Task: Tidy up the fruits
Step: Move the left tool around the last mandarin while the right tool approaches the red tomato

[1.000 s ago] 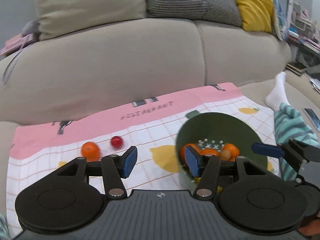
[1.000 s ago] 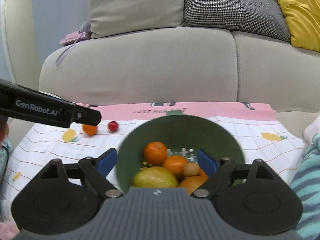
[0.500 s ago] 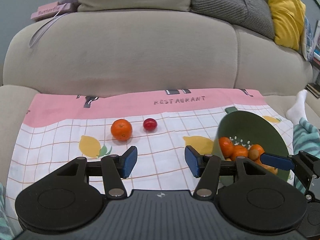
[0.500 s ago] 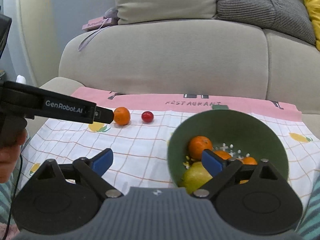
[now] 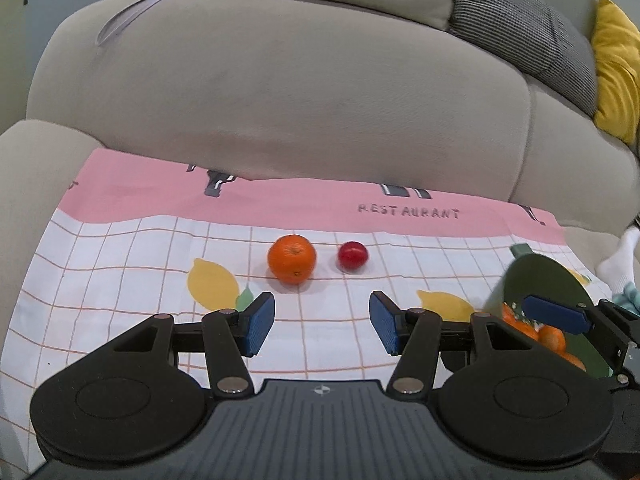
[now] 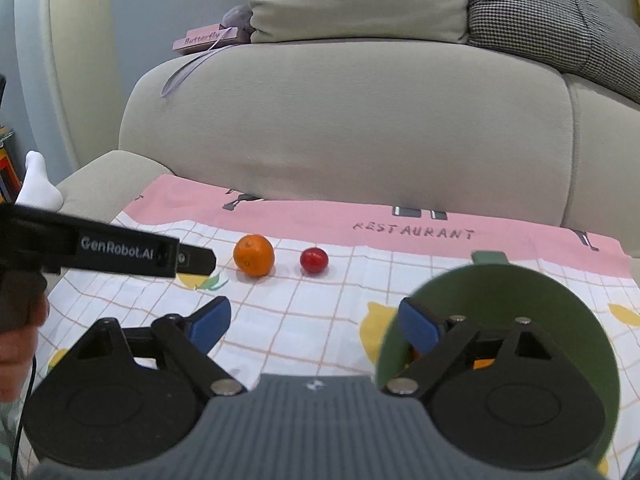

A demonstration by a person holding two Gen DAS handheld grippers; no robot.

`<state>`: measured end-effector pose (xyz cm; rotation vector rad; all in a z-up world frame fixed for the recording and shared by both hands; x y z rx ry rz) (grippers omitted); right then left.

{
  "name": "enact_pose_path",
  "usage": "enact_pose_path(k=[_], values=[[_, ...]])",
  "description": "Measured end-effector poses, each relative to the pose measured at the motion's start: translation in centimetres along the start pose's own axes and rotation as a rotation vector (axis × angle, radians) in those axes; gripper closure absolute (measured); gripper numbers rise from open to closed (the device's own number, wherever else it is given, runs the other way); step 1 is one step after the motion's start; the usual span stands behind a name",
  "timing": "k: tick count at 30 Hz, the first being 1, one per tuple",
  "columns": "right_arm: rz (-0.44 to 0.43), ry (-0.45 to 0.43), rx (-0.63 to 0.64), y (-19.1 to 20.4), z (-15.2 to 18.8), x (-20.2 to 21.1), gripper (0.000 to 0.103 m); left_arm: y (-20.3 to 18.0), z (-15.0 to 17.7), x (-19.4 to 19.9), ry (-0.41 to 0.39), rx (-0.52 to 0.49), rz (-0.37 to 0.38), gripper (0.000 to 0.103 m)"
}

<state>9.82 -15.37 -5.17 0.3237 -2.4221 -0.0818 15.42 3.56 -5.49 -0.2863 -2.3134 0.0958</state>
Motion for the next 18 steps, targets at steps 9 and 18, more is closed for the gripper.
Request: enact_pose_path(k=[9, 18], values=[[-0.008, 0.031, -0.006, 1.2, -1.9, -4.6, 0.029, 2.2, -0.6, -2.8, -0.005, 0.065, -0.010, 0.039], [-0.004, 0.077, -0.036, 1.3, -2.7, -8.7, 0.040, 4.1, -1.0, -5.2, -0.010, 0.123, 0.009, 0.045]])
Point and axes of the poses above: each gripper's, at about its wrist camera, not at the fingertips, and x roughly against the way its jaws point, y to its left, z to its underside, the point moved 2 cm from there along -x, roughly the way its jaws point, and after that the axes turned 2 degrees about -x, right-handed, at the moved point
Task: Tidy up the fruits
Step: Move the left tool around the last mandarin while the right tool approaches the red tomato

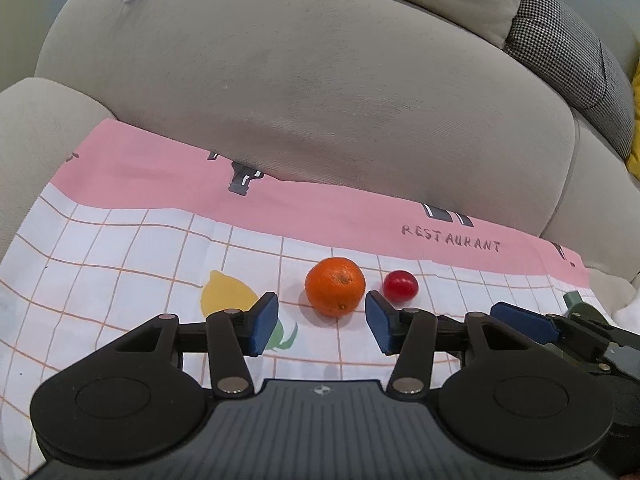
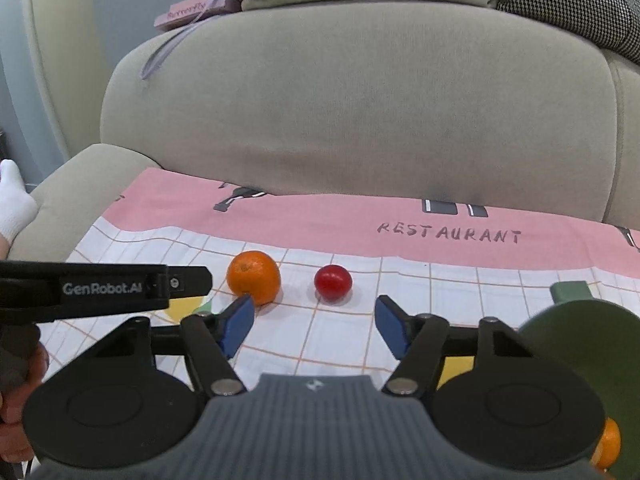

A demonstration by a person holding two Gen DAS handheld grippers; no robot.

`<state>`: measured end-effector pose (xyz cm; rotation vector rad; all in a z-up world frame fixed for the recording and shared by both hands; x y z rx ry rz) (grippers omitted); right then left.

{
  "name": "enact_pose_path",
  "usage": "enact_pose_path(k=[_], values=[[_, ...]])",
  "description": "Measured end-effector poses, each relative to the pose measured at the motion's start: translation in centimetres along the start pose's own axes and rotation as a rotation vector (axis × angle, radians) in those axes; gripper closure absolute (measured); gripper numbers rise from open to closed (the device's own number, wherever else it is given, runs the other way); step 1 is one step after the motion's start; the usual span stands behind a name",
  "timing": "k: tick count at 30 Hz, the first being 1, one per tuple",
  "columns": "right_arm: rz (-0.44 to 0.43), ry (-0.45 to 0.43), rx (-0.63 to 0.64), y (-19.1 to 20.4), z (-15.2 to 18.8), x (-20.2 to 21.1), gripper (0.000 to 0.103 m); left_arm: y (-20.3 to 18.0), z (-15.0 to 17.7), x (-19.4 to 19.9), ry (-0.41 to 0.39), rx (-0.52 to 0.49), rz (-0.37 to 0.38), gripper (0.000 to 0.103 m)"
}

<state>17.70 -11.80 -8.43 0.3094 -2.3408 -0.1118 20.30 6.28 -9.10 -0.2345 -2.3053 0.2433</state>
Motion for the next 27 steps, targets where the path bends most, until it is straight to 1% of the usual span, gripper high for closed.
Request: enact_pose_path(k=[3, 7, 8, 10, 14, 18, 23, 27], values=[[0.008, 0.015, -0.002, -0.3, -0.5, -1.3, 0.042, 0.2, -0.2, -0.7, -0.009, 0.010, 0.022, 0.045], [0.015, 0.052, -0.016, -1.0, -1.0, -2.9, 0.049, 0.2, -0.4, -1.7, -0.018, 0.005, 0.046, 0.046], [0.016, 0.057, -0.016, -1.1, -1.1, -3.2, 0.050, 0.3, -0.4, -1.9, -0.015, 0.008, 0.047, 0.046], [0.022, 0.066, -0.009, -1.2, -1.2, -3.7, 0.050, 0.4, -0.5, -2.6, 0.001, 0.014, 0.050, 0.050], [0.028, 0.082, 0.016, -0.9, -1.2, -4.6, 0.053, 0.3, -0.6, -3.9, 0.028, 0.016, 0.050, 0.050], [0.038, 0.091, 0.036, -0.7, -1.3, -5.3, 0.054, 0.1, -0.7, -5.1, 0.042, 0.009, 0.045, 0.050], [0.033, 0.124, 0.037, -0.5, -1.4, -6.4, 0.054, -0.5, -0.7, -5.9, 0.033, -0.012, 0.065, 0.049], [0.036, 0.118, 0.043, -0.1, -1.5, -6.9, 0.054, -0.9, -0.7, -6.4, 0.044, -0.017, 0.081, 0.048]])
Point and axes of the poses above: each gripper's, at about its wrist camera, not at the fingertips, and x roughly against the way its jaws point, y to its left, z to its underside, the point moved 2 cm from there along -x, roughly the way its jaws point, and after that the axes turned 2 degrees about -x, right-handed, at the moved point
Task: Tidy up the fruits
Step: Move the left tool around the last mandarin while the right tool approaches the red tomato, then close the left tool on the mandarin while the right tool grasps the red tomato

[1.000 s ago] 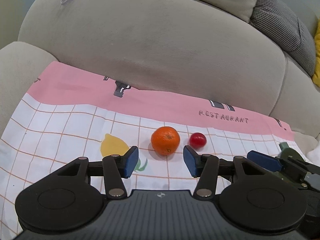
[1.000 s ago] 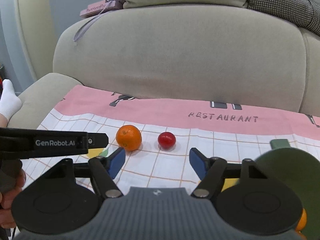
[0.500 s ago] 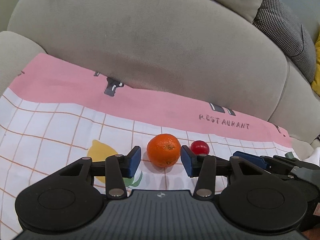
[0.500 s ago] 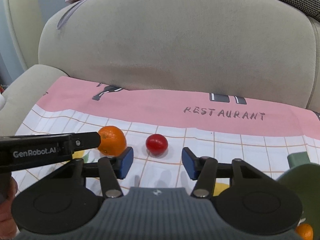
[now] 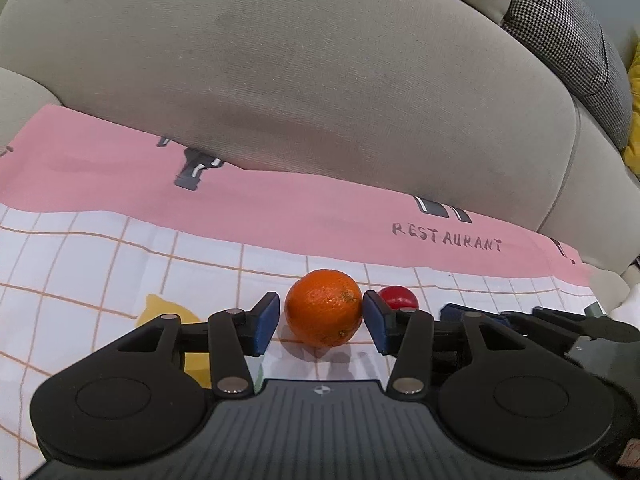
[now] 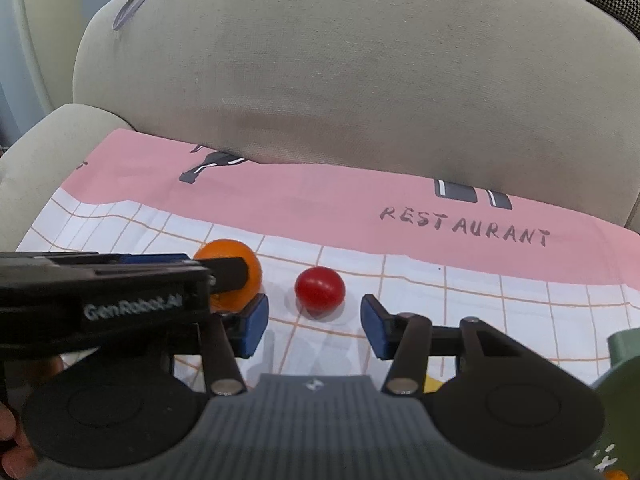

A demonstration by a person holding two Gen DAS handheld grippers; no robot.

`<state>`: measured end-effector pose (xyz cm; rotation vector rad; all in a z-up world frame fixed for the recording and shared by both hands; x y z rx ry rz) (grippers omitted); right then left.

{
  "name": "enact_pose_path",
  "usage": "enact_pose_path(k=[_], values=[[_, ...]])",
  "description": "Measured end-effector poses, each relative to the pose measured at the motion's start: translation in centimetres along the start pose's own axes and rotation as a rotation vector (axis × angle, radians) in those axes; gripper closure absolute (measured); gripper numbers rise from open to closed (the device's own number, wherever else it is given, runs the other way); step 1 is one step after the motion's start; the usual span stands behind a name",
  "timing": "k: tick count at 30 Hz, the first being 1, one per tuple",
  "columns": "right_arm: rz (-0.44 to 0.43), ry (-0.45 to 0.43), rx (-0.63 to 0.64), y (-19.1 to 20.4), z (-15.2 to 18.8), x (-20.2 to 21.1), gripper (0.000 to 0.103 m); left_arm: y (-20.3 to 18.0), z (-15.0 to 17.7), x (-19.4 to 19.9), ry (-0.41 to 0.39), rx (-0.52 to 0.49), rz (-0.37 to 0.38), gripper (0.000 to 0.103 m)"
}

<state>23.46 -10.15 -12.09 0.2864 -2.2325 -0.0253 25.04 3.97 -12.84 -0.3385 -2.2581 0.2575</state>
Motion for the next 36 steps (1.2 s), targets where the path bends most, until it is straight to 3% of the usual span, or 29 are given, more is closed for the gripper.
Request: enact_pose_path(k=[6, 11, 18, 23, 36], values=[[0.038, -0.012, 0.043, 0.9, 0.1, -0.9, 0.057, 0.1, 0.2, -0.2, 0.014, 0.029, 0.025, 0.048], [0.055, -0.004, 0.066, 1.2, 0.4, -1.5, 0.066, 1.2, 0.9, -1.1, 0.057, 0.103, 0.037, 0.050], [0.069, -0.013, 0.095, 1.6, 0.4, -1.5, 0.067, 1.3, 0.8, 0.1, 0.016, 0.103, 0.048, 0.057], [0.078, -0.016, 0.120, 2.0, -0.3, -1.8, 0.067, 1.2, 0.4, 0.9, 0.041, 0.056, -0.006, 0.057], [0.070, 0.022, 0.065, 1.2, -0.5, -2.9, 0.077, 3.5, 0.4, 1.2, -0.013, 0.134, 0.040, 0.057]])
Point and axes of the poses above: each gripper's, at about its wrist camera, not at the fingertips, and x roughly against the way its jaws point, y to its left, z to its underside, the point moved 2 cm from there along -x, roughly the way its jaws point, and after that the axes turned 2 degrees about -x, right-handed, at the moved point
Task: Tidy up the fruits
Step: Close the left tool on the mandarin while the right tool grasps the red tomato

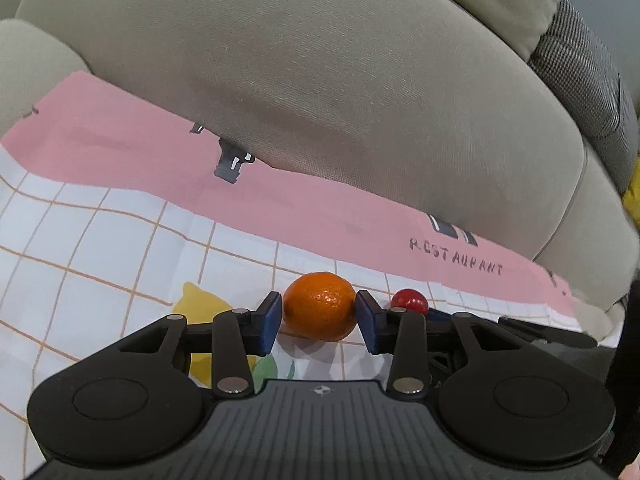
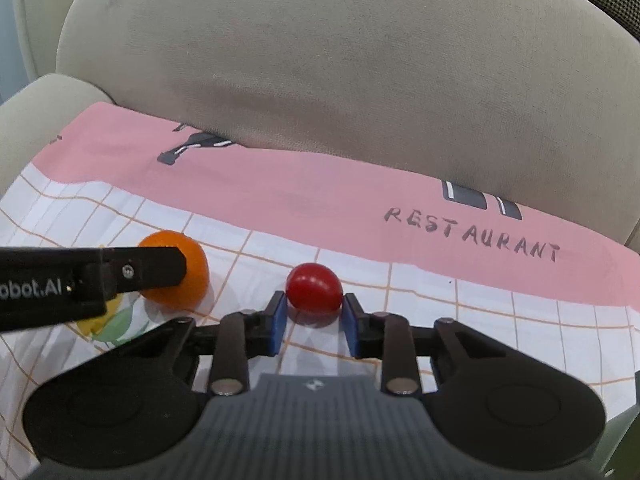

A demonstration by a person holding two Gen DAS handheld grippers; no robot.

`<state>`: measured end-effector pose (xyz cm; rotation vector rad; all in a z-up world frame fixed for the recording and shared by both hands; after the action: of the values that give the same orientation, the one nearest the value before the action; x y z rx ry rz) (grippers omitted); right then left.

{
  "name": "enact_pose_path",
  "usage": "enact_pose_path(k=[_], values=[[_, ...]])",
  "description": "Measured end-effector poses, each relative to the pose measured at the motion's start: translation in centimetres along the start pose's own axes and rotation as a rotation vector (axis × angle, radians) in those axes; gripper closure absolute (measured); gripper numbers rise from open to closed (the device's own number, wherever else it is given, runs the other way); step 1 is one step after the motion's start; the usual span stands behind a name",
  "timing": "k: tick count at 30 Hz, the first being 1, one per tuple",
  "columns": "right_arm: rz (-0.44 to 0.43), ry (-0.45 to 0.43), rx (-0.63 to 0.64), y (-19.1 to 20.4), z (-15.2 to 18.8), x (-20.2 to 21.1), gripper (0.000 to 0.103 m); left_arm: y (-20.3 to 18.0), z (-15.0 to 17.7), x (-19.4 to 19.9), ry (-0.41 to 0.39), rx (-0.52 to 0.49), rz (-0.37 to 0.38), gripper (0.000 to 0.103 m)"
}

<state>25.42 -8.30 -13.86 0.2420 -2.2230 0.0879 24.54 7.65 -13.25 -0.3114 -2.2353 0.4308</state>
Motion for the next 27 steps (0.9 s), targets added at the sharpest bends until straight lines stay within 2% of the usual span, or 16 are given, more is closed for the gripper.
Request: enact_pose_path(k=[6, 12, 27], values=[[-0.030, -0.002, 0.025, 0.8, 0.7, 0.9, 0.077, -0.2, -0.1, -0.1, -0.008, -0.013, -0.007, 0.053], [-0.039, 0.002, 0.027, 1.1, 1.7, 1.7, 0.077, -0.2, 0.3, -0.6, -0.012, 0.004, 0.020, 0.052], [-0.047, -0.032, 0.010, 0.6, 2.3, 4.7, 0.077, -1.5, 0.8, 0.7, -0.032, -0.043, -0.018, 0.058]])
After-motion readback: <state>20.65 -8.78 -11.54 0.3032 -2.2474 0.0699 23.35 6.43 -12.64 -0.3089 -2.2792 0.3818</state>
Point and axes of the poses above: each gripper's, at about its wrist camera, not at the fingertips, and x roughly against the way its jaws point, y to its left, z to its underside, the point moved 2 cm from there along -x, roughly the way its jaws point, and after that the axes turned 2 degrees about -x, right-handed, at the moved point
